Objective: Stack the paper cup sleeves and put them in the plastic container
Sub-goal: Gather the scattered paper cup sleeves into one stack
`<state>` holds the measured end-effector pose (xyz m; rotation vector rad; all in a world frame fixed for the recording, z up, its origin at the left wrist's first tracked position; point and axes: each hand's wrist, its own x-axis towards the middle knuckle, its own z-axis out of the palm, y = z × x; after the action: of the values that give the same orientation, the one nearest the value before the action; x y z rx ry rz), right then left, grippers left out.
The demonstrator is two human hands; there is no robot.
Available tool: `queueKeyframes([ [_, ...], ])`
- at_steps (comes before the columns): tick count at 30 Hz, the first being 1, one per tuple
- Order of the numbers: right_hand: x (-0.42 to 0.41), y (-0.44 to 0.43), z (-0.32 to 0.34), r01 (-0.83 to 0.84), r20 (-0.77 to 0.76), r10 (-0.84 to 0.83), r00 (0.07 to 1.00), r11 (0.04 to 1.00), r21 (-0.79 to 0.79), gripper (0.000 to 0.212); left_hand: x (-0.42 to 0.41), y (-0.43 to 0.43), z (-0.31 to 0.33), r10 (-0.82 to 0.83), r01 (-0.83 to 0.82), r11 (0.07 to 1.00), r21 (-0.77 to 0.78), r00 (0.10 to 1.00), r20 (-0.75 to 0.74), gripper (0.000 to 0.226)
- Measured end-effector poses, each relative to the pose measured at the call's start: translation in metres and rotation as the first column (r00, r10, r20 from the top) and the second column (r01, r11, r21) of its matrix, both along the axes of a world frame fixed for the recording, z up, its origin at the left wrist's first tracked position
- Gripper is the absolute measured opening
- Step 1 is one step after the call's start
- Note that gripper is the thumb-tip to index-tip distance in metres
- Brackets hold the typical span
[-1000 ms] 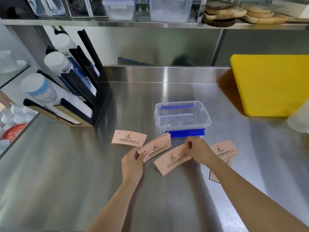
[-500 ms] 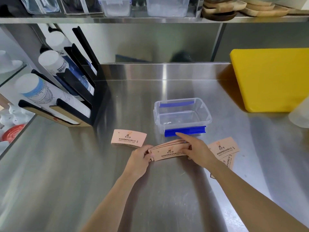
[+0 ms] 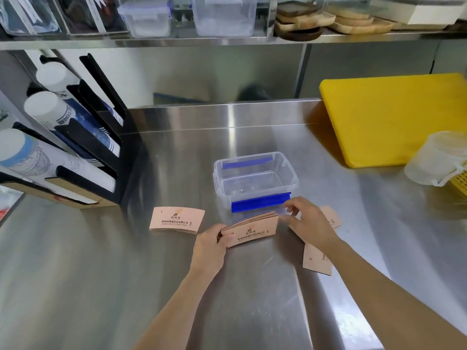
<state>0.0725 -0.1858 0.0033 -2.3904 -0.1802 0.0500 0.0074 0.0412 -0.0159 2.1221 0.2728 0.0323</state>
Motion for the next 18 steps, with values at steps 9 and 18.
queueKeyframes([
  [9,0.015,-0.048,-0.023,0.333,-0.229,-0.463,0.856,0.833,-0.441,0.068,-0.004,-0.017,-0.002,0.060,-0.060,0.998,-0.018,0.998,-0.021,0.013],
  [18,0.016,-0.047,-0.023,0.374,-0.113,-0.482,0.869,0.788,-0.489,0.079,-0.005,-0.019,0.002,0.084,-0.084,0.996,-0.017,0.996,-0.016,0.011],
])
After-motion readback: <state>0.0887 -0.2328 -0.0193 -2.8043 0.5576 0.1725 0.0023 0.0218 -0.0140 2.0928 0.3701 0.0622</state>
